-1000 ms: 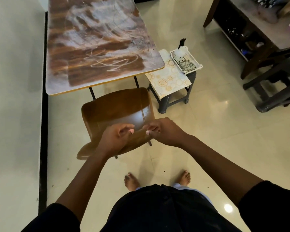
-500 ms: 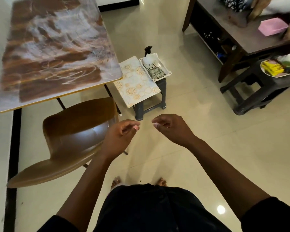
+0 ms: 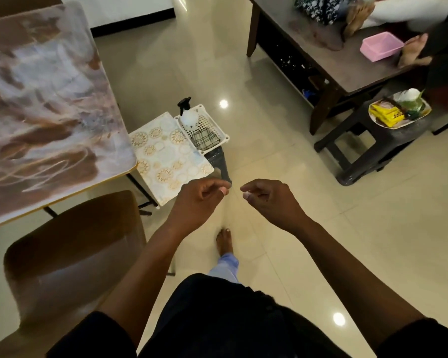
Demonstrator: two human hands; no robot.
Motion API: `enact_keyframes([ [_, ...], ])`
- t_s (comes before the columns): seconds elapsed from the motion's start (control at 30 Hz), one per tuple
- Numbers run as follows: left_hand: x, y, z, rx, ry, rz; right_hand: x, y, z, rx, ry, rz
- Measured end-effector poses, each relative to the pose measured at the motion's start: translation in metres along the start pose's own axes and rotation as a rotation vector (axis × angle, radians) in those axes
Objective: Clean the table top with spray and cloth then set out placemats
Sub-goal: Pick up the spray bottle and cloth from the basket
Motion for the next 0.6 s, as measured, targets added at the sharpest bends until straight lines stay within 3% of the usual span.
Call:
enact_keyframes([
  [0.33, -0.024, 0.047, 0.179, -0.025, -0.139, 0.087, 0.077, 0.034, 0.156, -0.104, 0.049, 0.012],
  [0.6, -0.041, 0.07, 0.297, 0.037, -0.064, 0.052, 0.128, 0.077, 0.278, -0.082, -0.006, 0.016],
])
Point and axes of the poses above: each hand's wrist, its own z-axis towards the middle knuckle, its own x-axis out of the back of the hand, y = z × x, the point moved 3 cm from there along z, towards the middle knuckle, and after that the axes turned 6 degrees about -z, right-handed, at the moved point
